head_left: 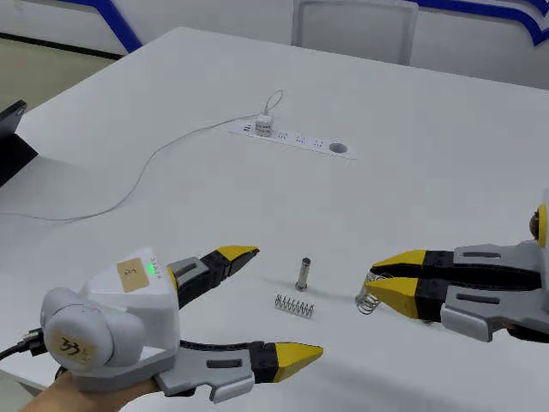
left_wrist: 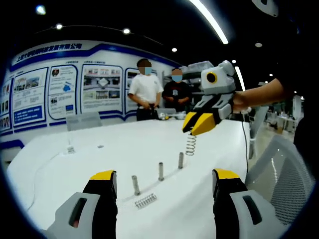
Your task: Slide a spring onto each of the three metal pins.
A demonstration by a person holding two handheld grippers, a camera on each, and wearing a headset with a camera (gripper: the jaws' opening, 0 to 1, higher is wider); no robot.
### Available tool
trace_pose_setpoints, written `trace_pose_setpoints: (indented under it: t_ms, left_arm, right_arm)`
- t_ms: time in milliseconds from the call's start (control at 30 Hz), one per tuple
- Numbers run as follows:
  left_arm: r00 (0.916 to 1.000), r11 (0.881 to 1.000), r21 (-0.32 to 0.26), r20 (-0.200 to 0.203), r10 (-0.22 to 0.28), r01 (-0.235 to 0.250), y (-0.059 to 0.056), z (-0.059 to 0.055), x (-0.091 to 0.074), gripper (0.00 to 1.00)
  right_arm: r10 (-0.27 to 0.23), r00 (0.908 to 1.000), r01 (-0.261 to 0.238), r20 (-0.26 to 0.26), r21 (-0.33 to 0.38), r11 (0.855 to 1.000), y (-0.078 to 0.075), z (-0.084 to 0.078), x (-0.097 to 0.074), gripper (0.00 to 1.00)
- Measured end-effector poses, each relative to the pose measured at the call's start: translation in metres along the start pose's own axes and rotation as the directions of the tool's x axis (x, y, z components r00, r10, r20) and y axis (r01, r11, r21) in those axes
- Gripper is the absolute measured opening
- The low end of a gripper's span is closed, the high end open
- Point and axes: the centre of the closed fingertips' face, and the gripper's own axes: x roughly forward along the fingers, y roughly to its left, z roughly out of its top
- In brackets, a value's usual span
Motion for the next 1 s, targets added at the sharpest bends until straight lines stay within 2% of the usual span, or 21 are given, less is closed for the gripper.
trace_pose_setpoints:
  t_ms: [100,167,433,567,633,733,833,900,1000]
  left_arm:
    - [0.9989,0.998,-0.055,0.028,0.039,-0.037,0.008,0.004,-0.001,0.85]
    - [0.9979,0.997,-0.061,0.04,0.052,-0.049,0.012,0.006,-0.001,0.91]
    - [0.9952,0.994,-0.079,0.05,0.084,-0.08,0.019,0.007,-0.004,1.0]
    - [0.9943,0.992,-0.085,0.033,0.101,-0.098,0.025,0.002,-0.004,1.0]
    - [0.9942,0.991,-0.089,0.032,0.102,-0.099,0.025,0.001,-0.004,1.0]
    - [0.9949,0.991,-0.093,0.024,0.098,-0.096,0.023,-0.001,-0.003,1.0]
    - [0.9966,0.991,-0.104,0.012,0.082,-0.08,0.018,-0.004,-0.001,1.0]
    - [0.9969,0.989,-0.129,0.028,0.073,-0.069,0.015,-0.001,0.0,1.0]
    - [0.9972,0.989,-0.13,0.021,0.072,-0.068,0.014,-0.002,0.0,1.0]
  right_arm:
    - [-0.021,0.9998,0.021,-0.004,0.005,1.0,-0.009,0.0,-0.002,0.1]
    - [-0.038,0.9992,0.038,-0.011,0.003,0.999,-0.017,-0.001,-0.002,0.1]
    - [-0.115,0.993,0.115,-0.026,0.008,0.993,-0.047,-0.001,-0.002,0.1]
    - [-0.17,0.9844,0.171,-0.048,0.023,0.985,-0.065,-0.008,0.002,0.1]
    - [-0.203,0.9772,0.205,-0.062,0.025,0.979,-0.075,-0.013,0.005,0.1]
    - [-0.225,0.9721,0.229,-0.066,0.052,0.972,-0.084,-0.018,0.011,0.1]
    - [-0.236,0.969,0.241,-0.075,0.072,0.968,-0.088,-0.025,0.019,0.1]
    - [-0.236,0.9678,0.244,-0.086,0.085,0.966,-0.09,-0.031,0.025,0.1]
    - [-0.244,0.9633,0.254,-0.112,0.093,0.963,-0.091,-0.04,0.032,0.1]
